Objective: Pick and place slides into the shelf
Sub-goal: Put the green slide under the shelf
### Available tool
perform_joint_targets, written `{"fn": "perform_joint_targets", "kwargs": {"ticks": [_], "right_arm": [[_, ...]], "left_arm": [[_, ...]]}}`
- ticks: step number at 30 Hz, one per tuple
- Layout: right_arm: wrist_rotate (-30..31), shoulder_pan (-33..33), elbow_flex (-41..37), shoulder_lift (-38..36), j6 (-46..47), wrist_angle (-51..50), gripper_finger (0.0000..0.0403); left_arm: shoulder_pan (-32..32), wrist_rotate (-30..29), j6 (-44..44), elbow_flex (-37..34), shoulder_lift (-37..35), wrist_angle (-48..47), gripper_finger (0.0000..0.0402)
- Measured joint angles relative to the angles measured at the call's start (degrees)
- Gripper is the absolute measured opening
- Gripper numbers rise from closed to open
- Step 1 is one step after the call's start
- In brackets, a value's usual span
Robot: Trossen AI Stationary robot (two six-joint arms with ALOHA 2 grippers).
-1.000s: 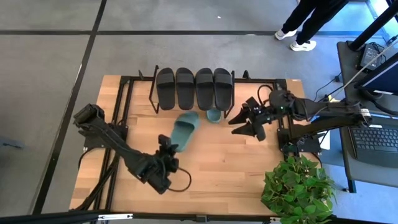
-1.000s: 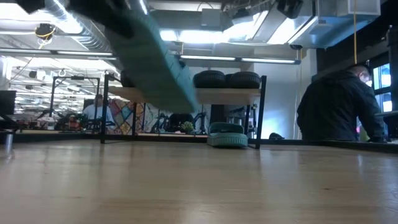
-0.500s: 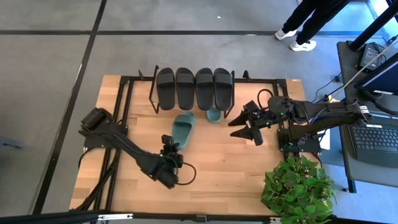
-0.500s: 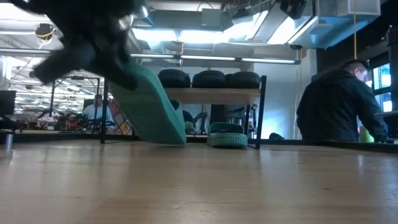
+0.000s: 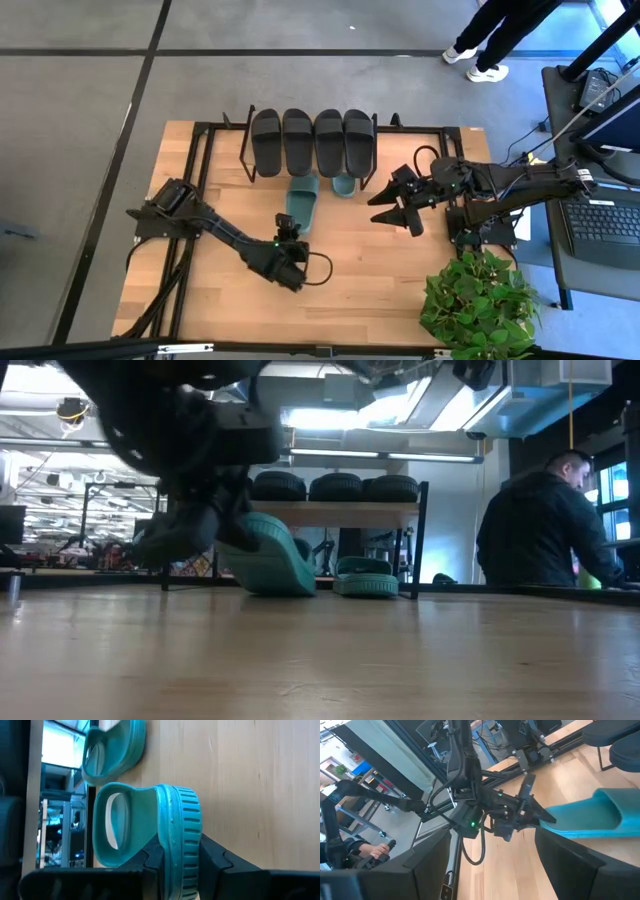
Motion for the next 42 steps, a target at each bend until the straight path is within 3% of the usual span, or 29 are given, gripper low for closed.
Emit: {"fn": "perform_joint_targets", "kwargs": {"ticks": [7, 23, 32, 42], "right_arm": [[0.0, 0.5, 0.0, 0.0, 0.0, -1.4, 0.0289], [0.0, 0.5, 0.0, 0.0, -0.3, -4.0, 0.0289], [0.0, 0.5, -0.1, 0.0, -1.1, -6.8, 0.0289], [0.0, 0.6, -0.1, 0.0, -1.1, -7.3, 0.0289]], "left_arm": [[4.6, 0.2, 7.8, 0.0, 0.0, 6.9, 0.0063], [12.7, 2.7, 8.2, 0.0, 0.0, 14.0, 0.0063], [15.7, 11.5, 8.1, 0.0, 0.0, 16.5, 0.0083], [16.1, 11.0, 8.0, 0.0, 0.0, 16.8, 0.0087]]}}
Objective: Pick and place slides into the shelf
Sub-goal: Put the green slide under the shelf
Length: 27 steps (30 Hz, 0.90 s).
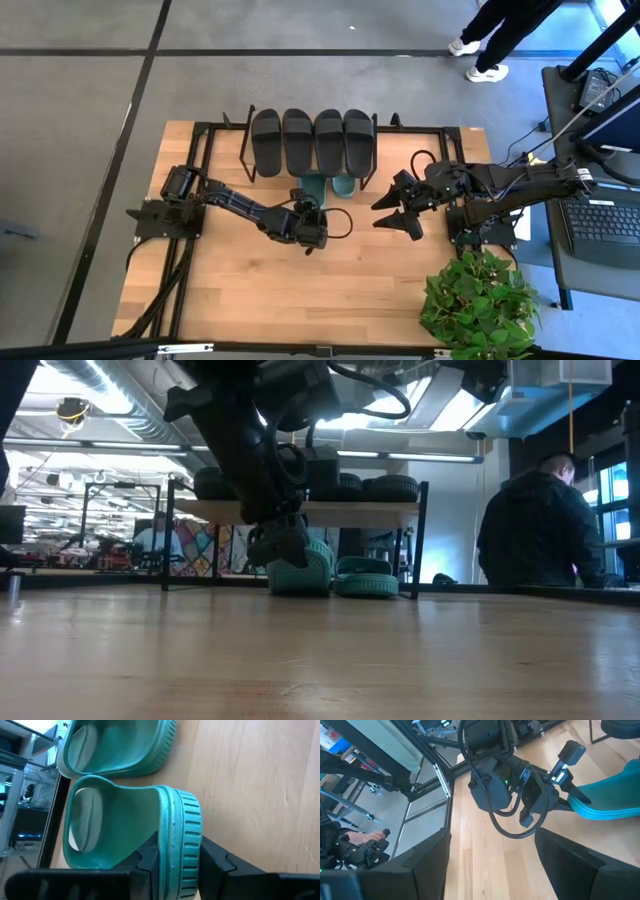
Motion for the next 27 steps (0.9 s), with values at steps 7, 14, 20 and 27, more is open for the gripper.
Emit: {"fn": "perform_joint_targets", "kwargs": {"ticks": [7, 14, 20, 27], "right_arm": [[0.0, 1.4, 0.0, 0.0, 0.0, 0.0, 0.0289], [0.0, 2.5, 0.0, 0.0, 0.1, 0.0, 0.0289], [0.0, 3.3, 0.0, 0.0, 0.2, 0.1, 0.0289], [0.0, 3.6, 0.0, 0.0, 1.4, 0.1, 0.0289]], "left_arm": [[0.5, 2.9, 1.4, 0.0, 0.0, 0.0, 0.01], [1.9, 5.4, 1.3, 0.0, 0.0, 0.1, 0.0178], [3.8, 5.1, 1.3, 0.0, 0.0, 0.0, 0.0218], [5.8, 4.9, 1.3, 0.0, 0.0, 0.0, 0.0223]]}}
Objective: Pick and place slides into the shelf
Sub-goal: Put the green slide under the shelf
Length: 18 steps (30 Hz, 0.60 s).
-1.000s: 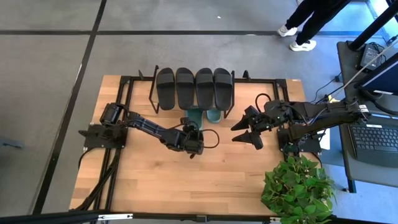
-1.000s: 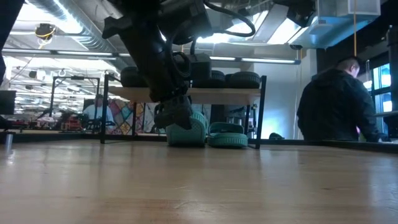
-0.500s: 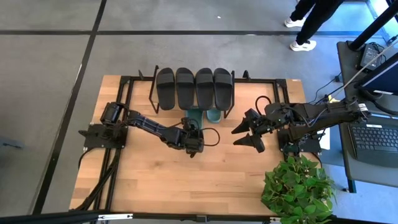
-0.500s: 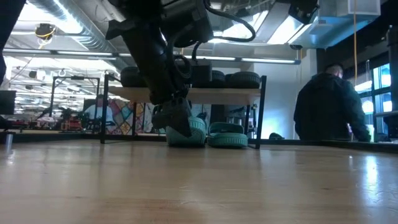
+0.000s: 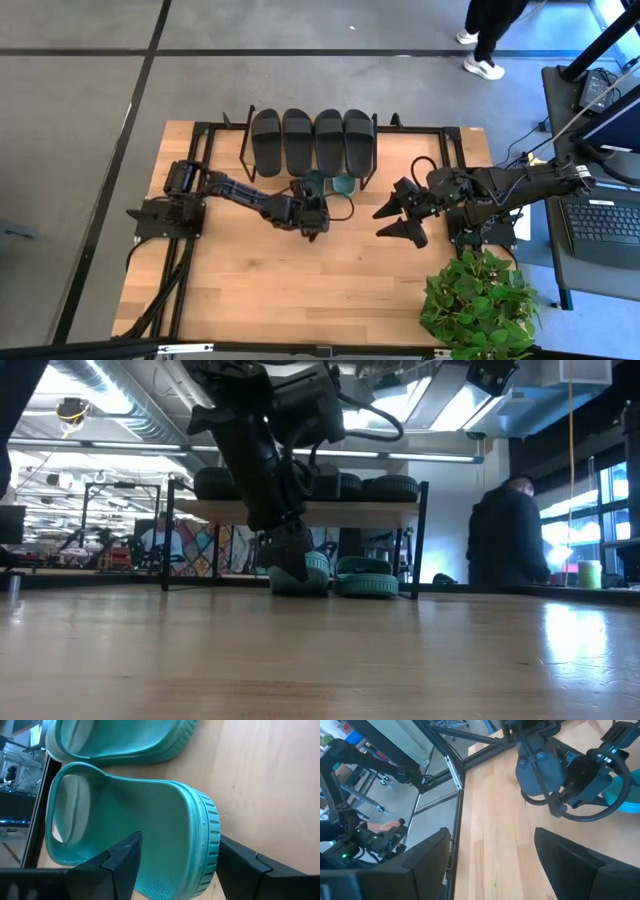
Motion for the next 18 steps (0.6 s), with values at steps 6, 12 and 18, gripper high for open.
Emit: {"fn": "perform_joint_targets", "kwargs": {"ticks": [6, 12, 18], "right_arm": [[0.0, 0.0, 0.0, 0.0, 0.1, 0.0, 0.0289], [0.0, 0.0, 0.0, 0.0, 0.1, 0.0, 0.0289], [0.0, 0.5, 0.0, 0.0, 0.1, 0.0, 0.0289]], "left_arm": [[1.2, -0.1, 0.0, 0.0, 0.0, 0.0, 0.0223], [2.5, -0.1, 0.0, 0.0, 0.0, 0.0, 0.0223], [2.8, -0.1, -0.2, 0.0, 0.0, 0.1, 0.0223]]}}
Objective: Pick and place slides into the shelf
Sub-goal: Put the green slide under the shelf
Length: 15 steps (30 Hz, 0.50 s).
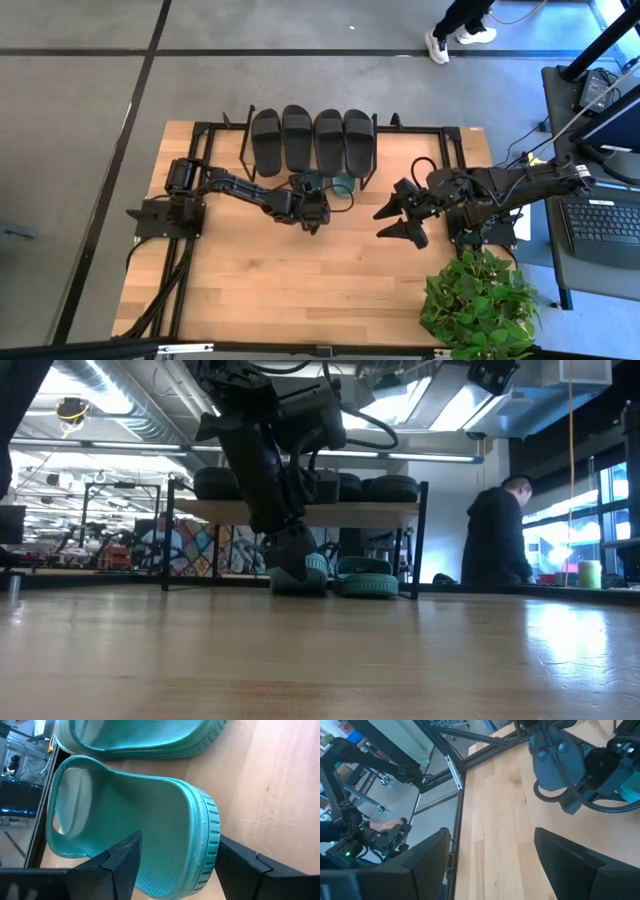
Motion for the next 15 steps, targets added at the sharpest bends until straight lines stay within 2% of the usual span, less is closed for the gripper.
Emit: {"fn": "perform_joint_targets", "kwargs": {"ticks": [11, 15], "right_arm": [[0.0, 1.9, 0.0, 0.0, 0.1, 0.0, 0.0289], [0.0, 2.1, 0.0, 0.0, 0.2, 0.0, 0.0289]], "left_arm": [[-0.9, 6.1, 0.0, 0.0, 0.0, 1.3, 0.0223], [-0.9, 6.6, 0.0, 0.0, 0.0, 1.7, 0.0223]]}}
